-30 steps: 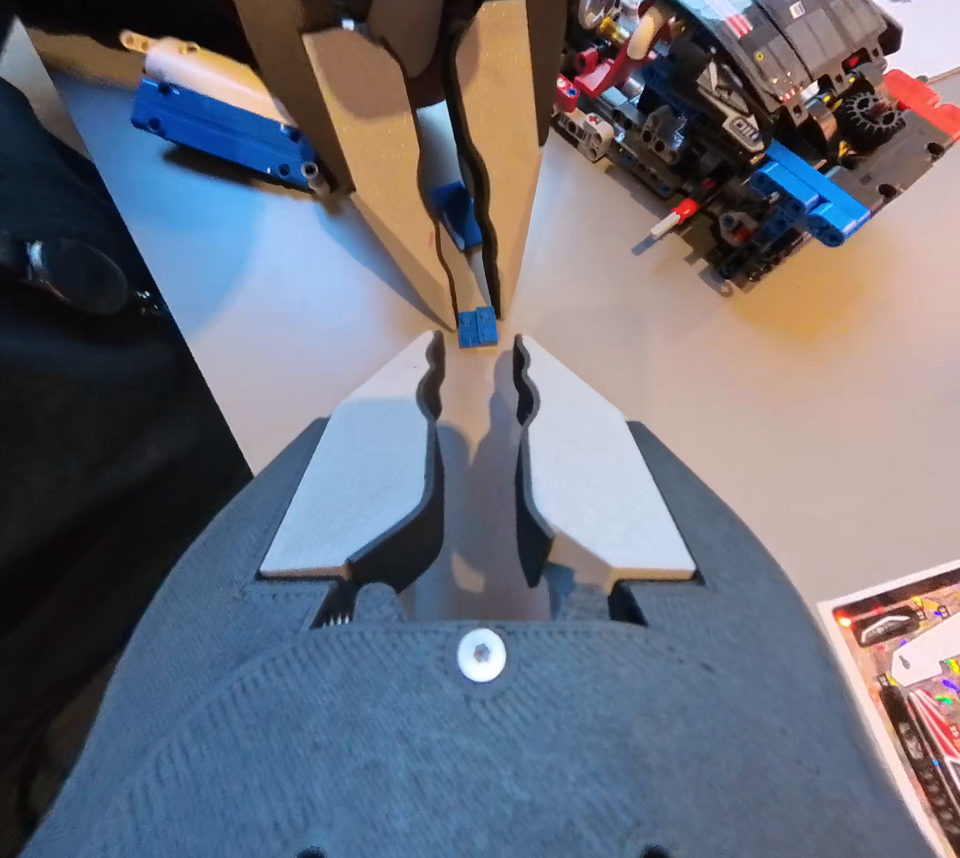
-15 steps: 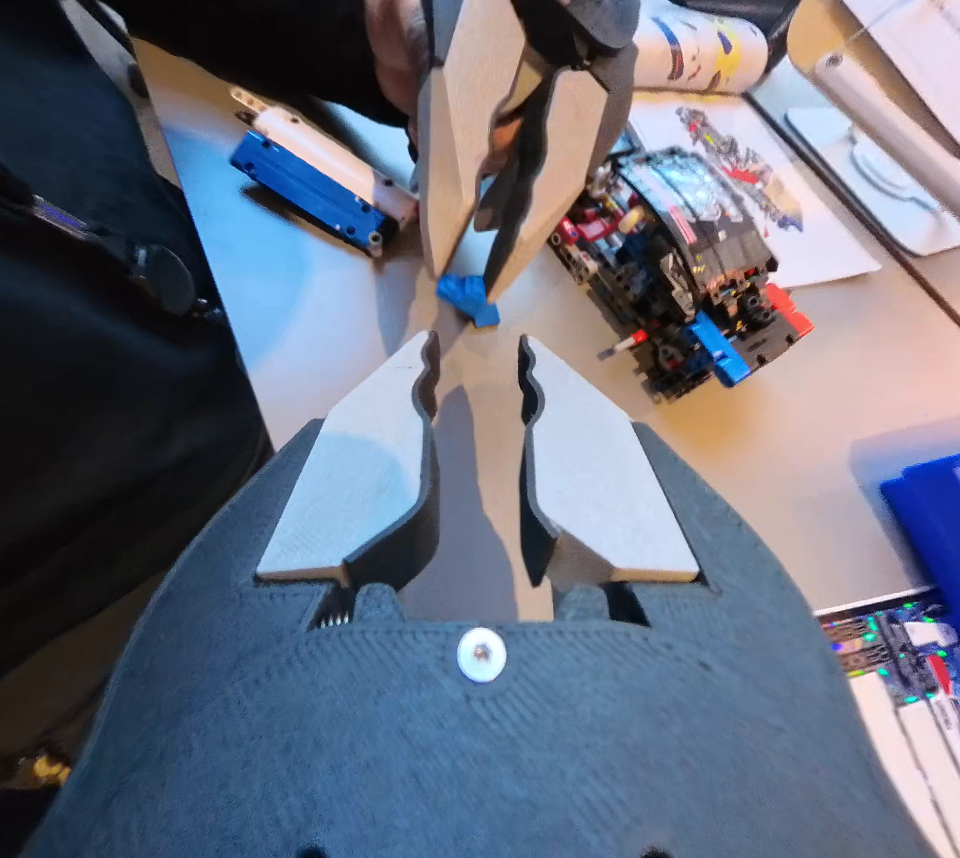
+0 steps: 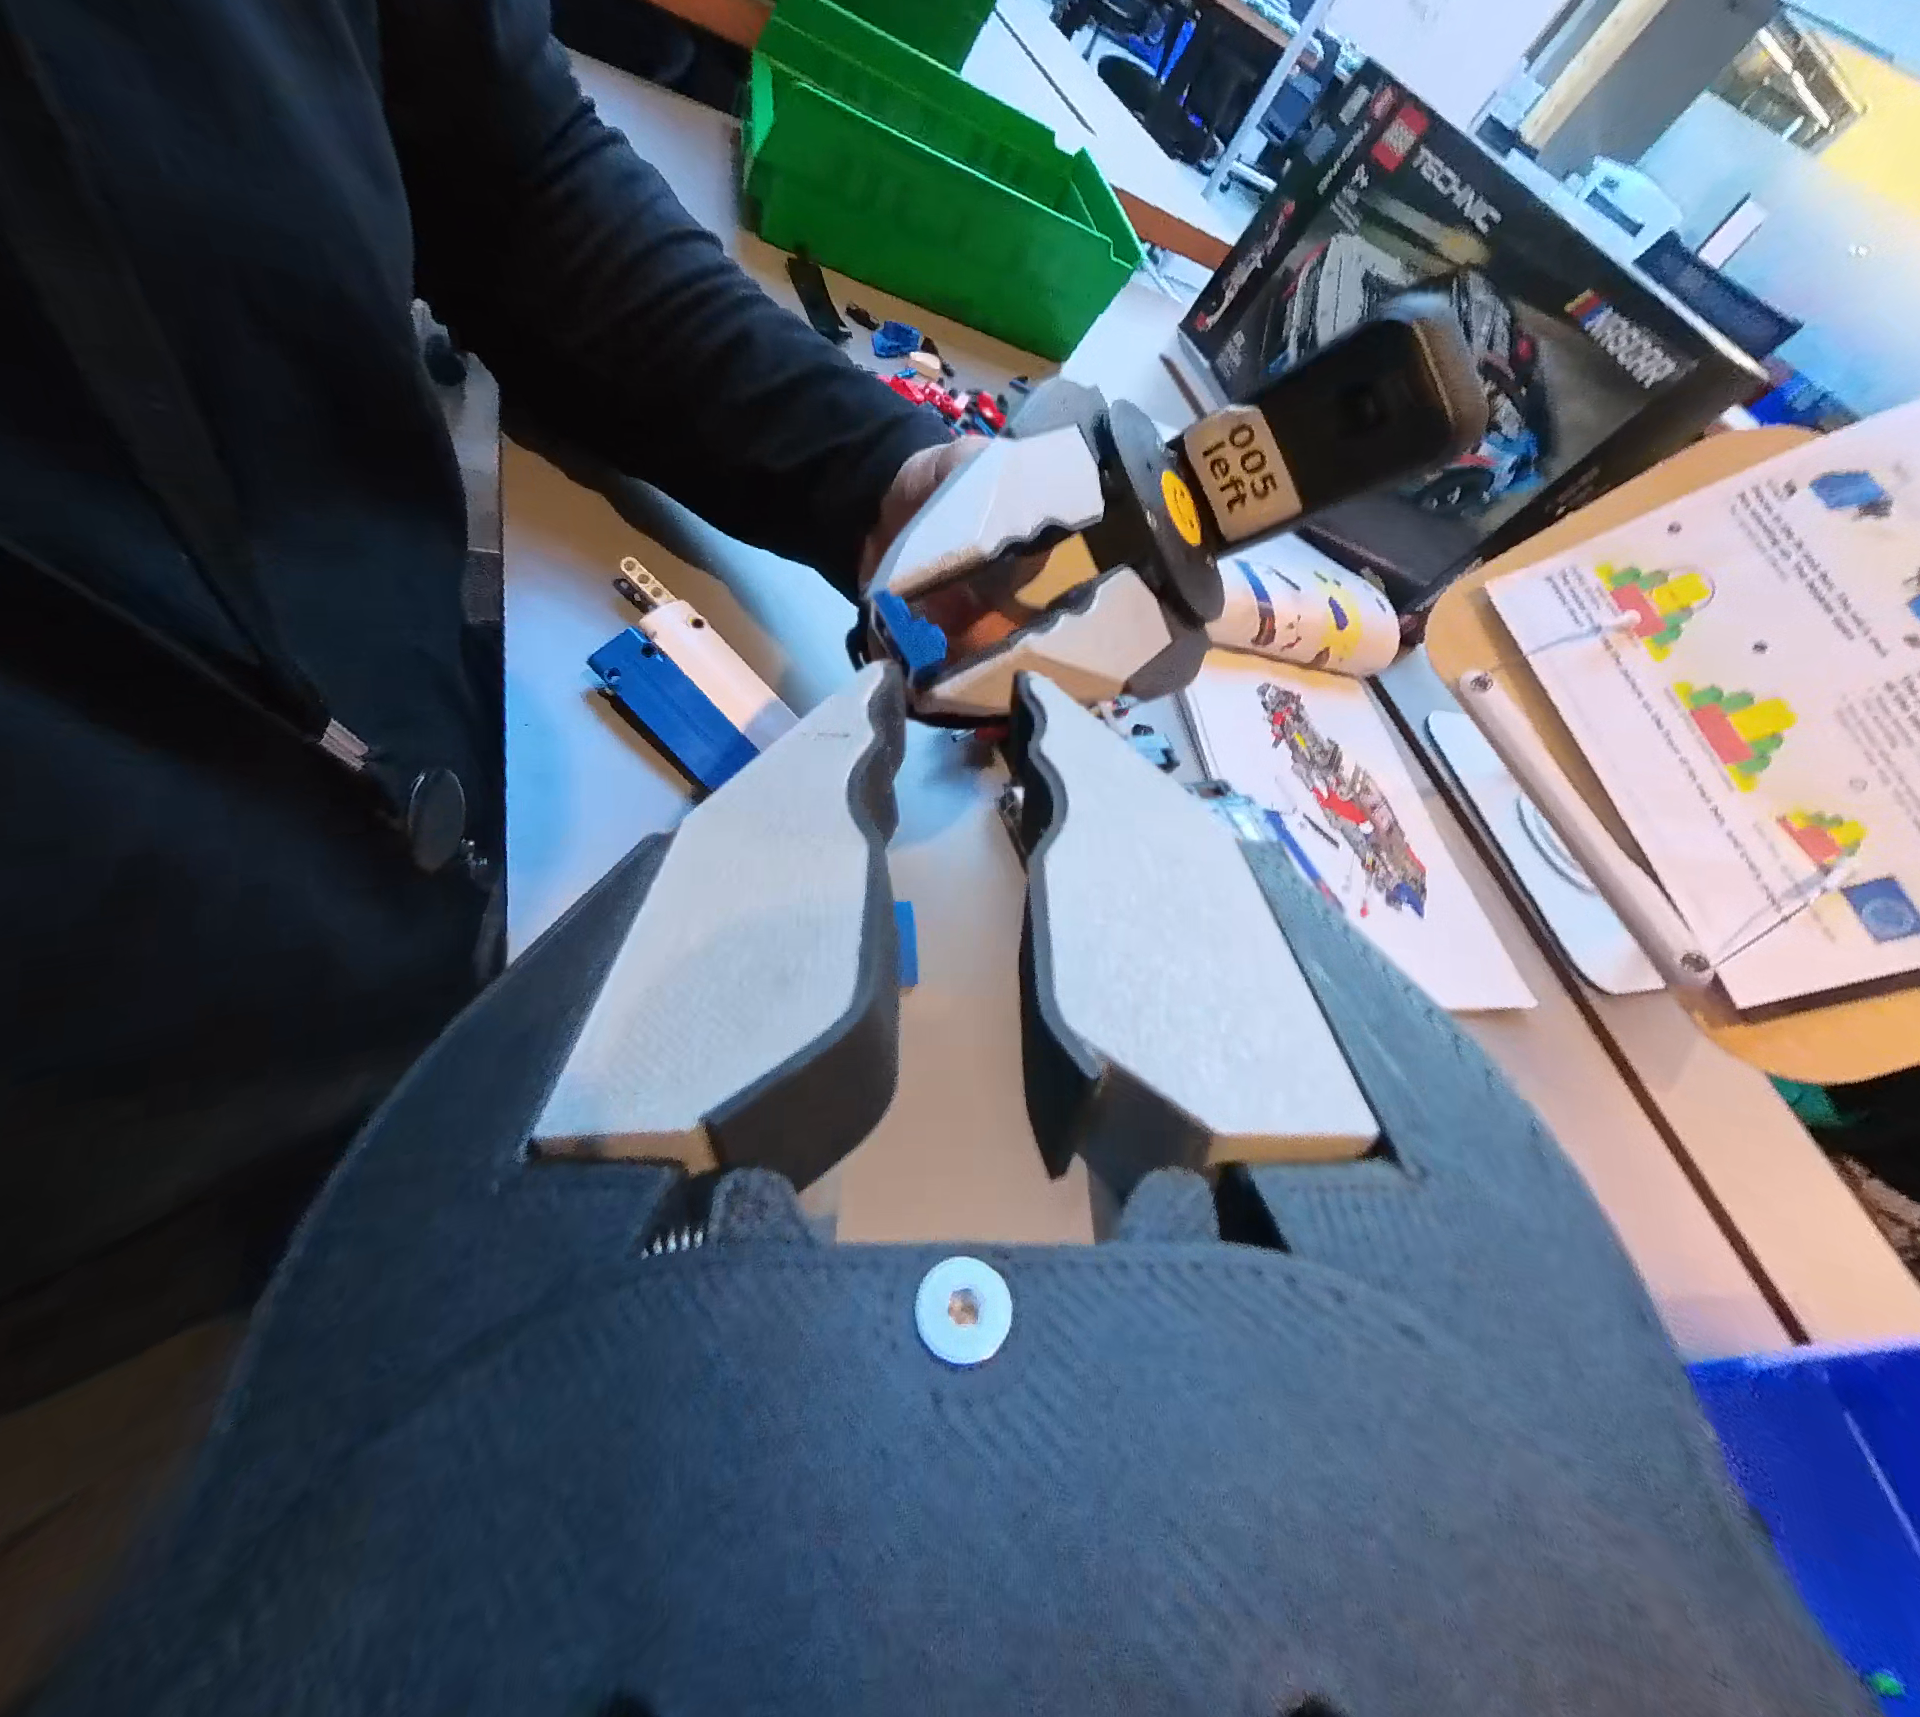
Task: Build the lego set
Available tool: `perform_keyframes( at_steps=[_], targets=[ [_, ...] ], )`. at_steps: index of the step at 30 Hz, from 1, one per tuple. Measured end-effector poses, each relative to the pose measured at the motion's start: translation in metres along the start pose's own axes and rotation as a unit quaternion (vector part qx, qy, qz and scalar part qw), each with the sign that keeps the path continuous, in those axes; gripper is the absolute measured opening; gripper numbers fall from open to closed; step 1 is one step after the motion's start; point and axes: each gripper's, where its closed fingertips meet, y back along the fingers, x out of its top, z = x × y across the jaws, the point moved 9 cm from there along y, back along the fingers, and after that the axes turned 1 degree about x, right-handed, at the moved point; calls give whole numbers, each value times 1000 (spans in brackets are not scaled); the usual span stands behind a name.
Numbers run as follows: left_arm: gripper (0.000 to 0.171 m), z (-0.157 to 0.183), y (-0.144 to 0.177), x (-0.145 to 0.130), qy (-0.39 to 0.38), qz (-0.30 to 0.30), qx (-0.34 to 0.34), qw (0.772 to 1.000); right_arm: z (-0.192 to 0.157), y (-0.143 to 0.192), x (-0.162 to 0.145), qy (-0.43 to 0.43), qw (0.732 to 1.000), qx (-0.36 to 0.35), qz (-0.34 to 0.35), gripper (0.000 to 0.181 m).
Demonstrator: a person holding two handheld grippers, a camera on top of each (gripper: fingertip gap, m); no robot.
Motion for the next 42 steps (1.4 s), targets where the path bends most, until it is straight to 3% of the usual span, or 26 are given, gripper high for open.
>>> perform_keyframes(
  at_steps=[9,12,16,19,23,26,32,37,39,42],
  targets=[
    [13,-3,-7,-2,9,-16,17,1000,-8,1,-1,34,999,9,-13,6],
    [13,-10,-4,-4,8,-58,107,993,-5,4,-21,-28,999,11,-45,26],
    [13,-17,2,-15,-9,-157,283,946,-1,4,-62,-109,988,-4,-108,27],
    [13,-23,1,-28,-20,-219,371,902,-2,-5,-84,-156,979,-6,-130,26],
    [13,-33,-6,-51,-25,-289,433,853,-5,-22,-104,-189,969,2,-158,22],
    [14,-34,-7,-61,-49,-309,469,826,-2,-24,-117,-184,968,-30,-167,17],
    [13,-31,0,-69,-88,-293,509,804,13,-22,-138,-218,961,-118,-124,17],
    [13,-22,4,-69,-117,-302,524,788,25,-11,-138,-201,954,-206,-84,14],
    [13,-19,2,-68,-118,-296,520,792,29,-9,-139,-198,951,-226,-80,16],
    [13,-17,1,-68,-137,-312,532,776,34,-11,-142,-198,947,-236,-90,17]
  ],
)
